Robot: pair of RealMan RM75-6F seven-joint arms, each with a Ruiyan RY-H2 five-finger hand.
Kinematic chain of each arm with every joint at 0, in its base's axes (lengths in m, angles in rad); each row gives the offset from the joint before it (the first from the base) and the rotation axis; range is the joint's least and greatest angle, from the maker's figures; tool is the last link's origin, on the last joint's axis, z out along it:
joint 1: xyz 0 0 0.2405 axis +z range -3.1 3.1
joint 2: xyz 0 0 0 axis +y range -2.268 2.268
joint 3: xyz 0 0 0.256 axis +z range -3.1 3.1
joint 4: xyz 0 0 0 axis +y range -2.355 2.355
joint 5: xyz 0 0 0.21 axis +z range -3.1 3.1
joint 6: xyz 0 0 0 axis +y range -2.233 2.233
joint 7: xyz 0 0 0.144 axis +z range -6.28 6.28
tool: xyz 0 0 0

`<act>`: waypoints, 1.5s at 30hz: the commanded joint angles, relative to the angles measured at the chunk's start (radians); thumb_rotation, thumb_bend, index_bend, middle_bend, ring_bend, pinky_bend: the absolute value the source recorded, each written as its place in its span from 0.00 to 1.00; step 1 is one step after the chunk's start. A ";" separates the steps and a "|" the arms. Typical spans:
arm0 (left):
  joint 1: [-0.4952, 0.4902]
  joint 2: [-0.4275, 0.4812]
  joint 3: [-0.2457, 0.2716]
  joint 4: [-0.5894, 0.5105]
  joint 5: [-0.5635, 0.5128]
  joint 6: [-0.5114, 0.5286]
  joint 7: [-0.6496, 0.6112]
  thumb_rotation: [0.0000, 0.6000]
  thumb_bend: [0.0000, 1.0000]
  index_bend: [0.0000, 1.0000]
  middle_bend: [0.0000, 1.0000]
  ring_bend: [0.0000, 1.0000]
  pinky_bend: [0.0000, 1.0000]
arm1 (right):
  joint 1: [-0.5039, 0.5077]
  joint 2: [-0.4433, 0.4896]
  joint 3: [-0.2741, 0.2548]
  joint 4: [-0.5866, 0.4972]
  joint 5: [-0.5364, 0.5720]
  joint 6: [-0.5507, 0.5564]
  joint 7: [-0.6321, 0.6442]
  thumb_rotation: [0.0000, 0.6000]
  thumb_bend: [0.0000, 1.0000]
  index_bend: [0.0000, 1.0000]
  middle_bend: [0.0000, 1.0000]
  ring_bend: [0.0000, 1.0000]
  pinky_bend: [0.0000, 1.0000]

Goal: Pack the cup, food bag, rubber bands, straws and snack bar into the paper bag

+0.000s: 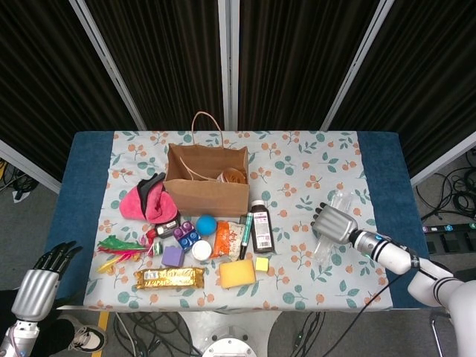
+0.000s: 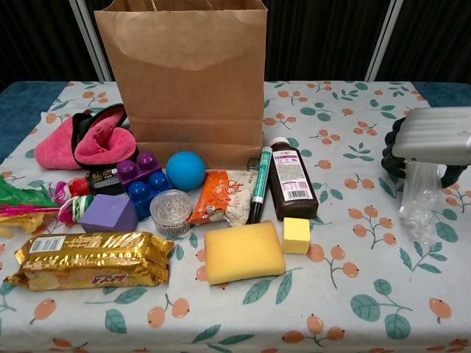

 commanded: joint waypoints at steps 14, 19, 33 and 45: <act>0.000 0.002 0.006 -0.004 0.011 0.003 -0.012 1.00 0.09 0.23 0.23 0.15 0.25 | 0.027 0.260 0.247 -0.386 0.129 0.196 -0.074 1.00 0.18 0.70 0.58 0.45 0.46; -0.002 0.005 0.010 -0.010 0.017 0.003 -0.013 1.00 0.09 0.23 0.23 0.15 0.25 | 0.080 0.372 0.399 -0.606 0.237 0.174 -0.187 1.00 0.17 0.71 0.60 0.46 0.48; -0.001 0.008 0.010 -0.012 0.018 0.008 -0.028 1.00 0.09 0.23 0.23 0.15 0.25 | 0.216 0.062 0.731 -0.788 0.603 0.304 -0.191 1.00 0.18 0.72 0.61 0.47 0.49; -0.001 0.009 0.010 -0.010 0.015 0.006 -0.033 1.00 0.09 0.23 0.23 0.15 0.25 | 0.243 -0.220 0.870 -0.810 0.902 0.399 -0.049 1.00 0.22 0.72 0.61 0.47 0.49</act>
